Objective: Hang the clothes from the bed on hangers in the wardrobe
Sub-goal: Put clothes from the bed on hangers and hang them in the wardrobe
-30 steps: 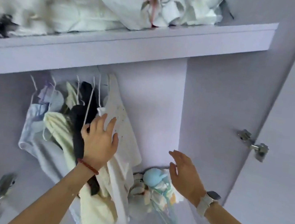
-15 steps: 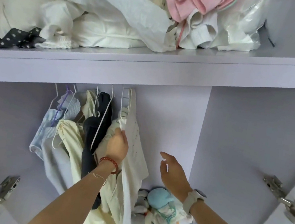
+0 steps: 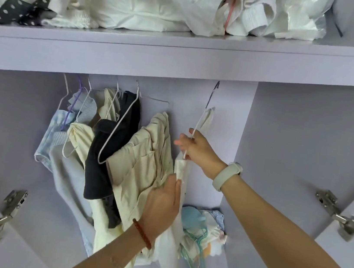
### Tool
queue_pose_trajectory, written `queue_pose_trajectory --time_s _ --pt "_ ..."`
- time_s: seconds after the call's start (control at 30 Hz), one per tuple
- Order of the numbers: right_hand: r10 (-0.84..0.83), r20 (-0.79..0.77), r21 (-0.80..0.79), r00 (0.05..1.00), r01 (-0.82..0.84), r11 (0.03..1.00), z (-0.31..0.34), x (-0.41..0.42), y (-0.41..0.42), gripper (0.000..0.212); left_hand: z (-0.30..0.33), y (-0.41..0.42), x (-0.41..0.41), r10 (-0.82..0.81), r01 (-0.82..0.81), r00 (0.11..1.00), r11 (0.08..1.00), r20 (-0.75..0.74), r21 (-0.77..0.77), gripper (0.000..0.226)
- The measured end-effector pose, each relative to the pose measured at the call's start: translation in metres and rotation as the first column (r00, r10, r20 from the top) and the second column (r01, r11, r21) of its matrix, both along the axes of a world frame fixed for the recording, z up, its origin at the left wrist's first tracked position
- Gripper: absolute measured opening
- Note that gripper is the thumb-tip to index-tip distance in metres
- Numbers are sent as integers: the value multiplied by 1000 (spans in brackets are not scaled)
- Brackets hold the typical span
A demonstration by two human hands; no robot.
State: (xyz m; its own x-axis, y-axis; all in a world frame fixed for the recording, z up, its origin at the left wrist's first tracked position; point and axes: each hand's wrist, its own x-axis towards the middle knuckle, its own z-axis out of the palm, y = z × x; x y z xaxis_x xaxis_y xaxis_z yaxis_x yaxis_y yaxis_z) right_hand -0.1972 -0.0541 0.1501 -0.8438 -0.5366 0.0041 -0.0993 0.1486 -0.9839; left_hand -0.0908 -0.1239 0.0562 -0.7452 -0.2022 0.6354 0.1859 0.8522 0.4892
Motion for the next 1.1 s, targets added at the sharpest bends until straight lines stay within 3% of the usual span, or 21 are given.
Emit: queue_pose_trajectory --time_s 0.07,0.17,0.23,0.33,0.43,0.5,0.57,0.67,0.73,0.8,0.9,1.03,1.1 --pt "-87 108 -5 990 88 996 -9 6 0 10 -15 5 15 -94 90 992 995 89 53 41" --pt "-196 131 115 972 182 977 -42 14 17 18 -29 3 32 -310 302 895 950 319 77 52" --pt "-229 108 194 967 206 959 -56 25 39 22 -33 -4 34 -372 373 839 924 396 79 58" --pt "-223 -39 309 974 224 924 -61 38 79 24 -33 -15 20 -246 239 901 969 356 67 63" --pt "-156 -292 425 944 274 863 -57 48 127 29 -25 -14 -6 -129 132 962 991 242 5 70" --pt "-83 -421 491 903 305 816 -55 60 162 27 -16 1 -23 -142 160 975 982 171 -98 69" --pt "-10 -480 556 877 313 770 -55 81 197 27 -14 26 -35 -255 288 947 943 195 -165 66" --pt "10 -600 603 800 444 662 -60 122 245 39 -25 70 -41 -558 612 774 781 298 -125 59" --pt "-40 -642 607 766 540 583 -69 153 276 53 -33 104 -31 -674 718 664 695 324 -26 42" --pt "-164 -664 581 729 642 501 -79 185 306 59 -42 140 -15 -745 763 587 640 316 93 27" --pt "-347 -698 496 626 773 396 -95 240 343 48 -50 192 18 -856 821 448 508 257 262 24" --pt "-606 -672 430 426 891 148 -122 322 378 55 -52 230 51 -923 880 323 375 209 291 22" --pt "-672 -628 493 392 869 47 -133 358 388 62 -58 238 60 -939 896 268 326 216 301 24"
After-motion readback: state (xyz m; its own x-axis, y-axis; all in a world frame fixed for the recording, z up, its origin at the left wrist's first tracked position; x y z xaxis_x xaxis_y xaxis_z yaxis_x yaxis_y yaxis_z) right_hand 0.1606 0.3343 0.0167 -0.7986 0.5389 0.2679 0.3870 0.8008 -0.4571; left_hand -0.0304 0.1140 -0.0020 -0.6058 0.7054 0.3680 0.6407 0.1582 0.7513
